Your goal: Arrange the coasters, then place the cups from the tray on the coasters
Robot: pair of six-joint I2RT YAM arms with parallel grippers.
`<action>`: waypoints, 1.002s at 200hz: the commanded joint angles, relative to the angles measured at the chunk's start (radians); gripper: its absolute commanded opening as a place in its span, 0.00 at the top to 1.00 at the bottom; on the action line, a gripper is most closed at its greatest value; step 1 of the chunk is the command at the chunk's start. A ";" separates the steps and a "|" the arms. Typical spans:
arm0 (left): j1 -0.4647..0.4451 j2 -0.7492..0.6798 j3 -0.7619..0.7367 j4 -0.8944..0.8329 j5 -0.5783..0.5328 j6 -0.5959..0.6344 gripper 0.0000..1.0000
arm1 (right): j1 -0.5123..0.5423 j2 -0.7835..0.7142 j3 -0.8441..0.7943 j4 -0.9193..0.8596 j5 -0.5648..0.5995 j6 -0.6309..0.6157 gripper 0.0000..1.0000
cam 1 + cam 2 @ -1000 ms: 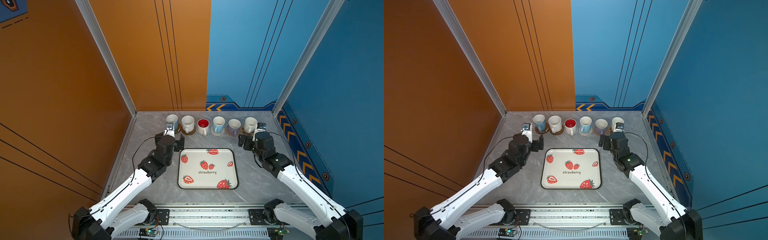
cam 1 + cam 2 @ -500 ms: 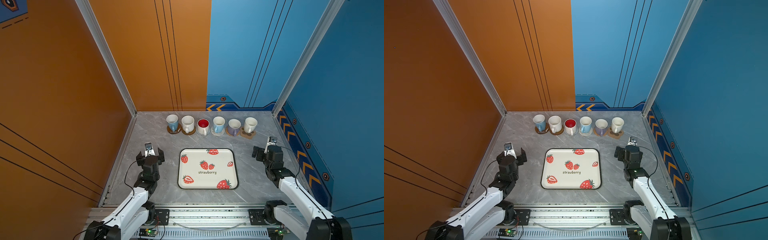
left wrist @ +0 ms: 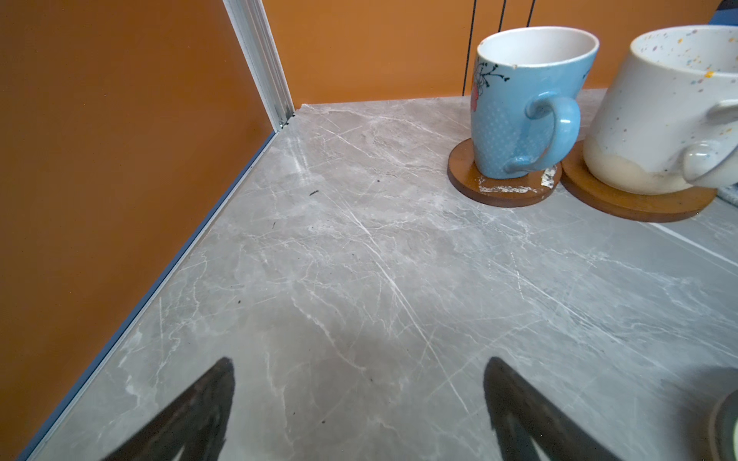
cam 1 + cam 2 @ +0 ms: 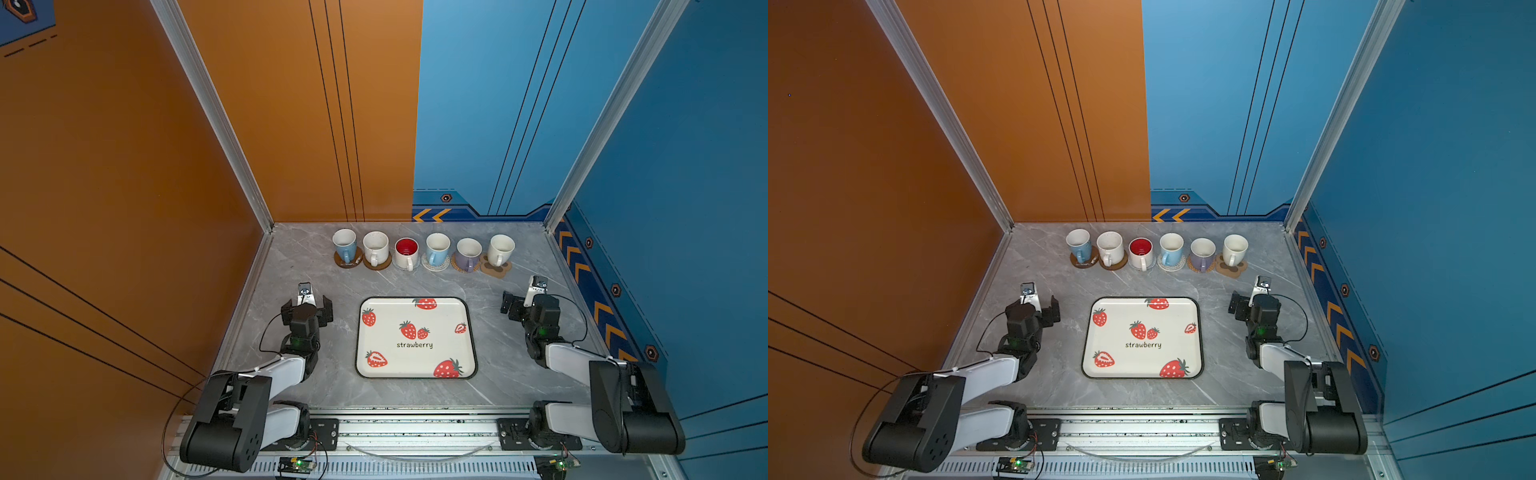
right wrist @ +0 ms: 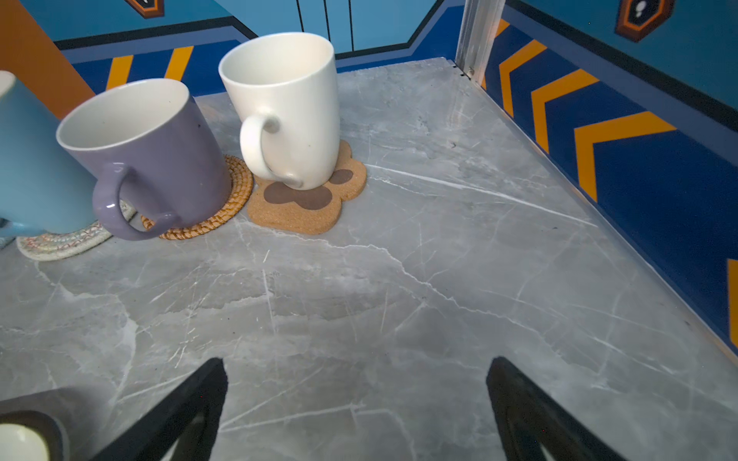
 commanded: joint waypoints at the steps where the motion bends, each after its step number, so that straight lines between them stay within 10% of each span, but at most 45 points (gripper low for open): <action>1: 0.033 0.028 0.012 0.119 0.062 0.018 0.02 | -0.009 0.069 0.000 0.198 -0.044 -0.019 0.00; 71: 0.089 0.343 -0.013 0.525 0.198 0.006 0.02 | -0.012 0.202 0.008 0.309 -0.072 -0.015 0.00; 200: 0.092 0.298 0.107 0.226 0.148 -0.019 0.02 | 0.008 0.202 0.017 0.290 -0.032 -0.027 0.00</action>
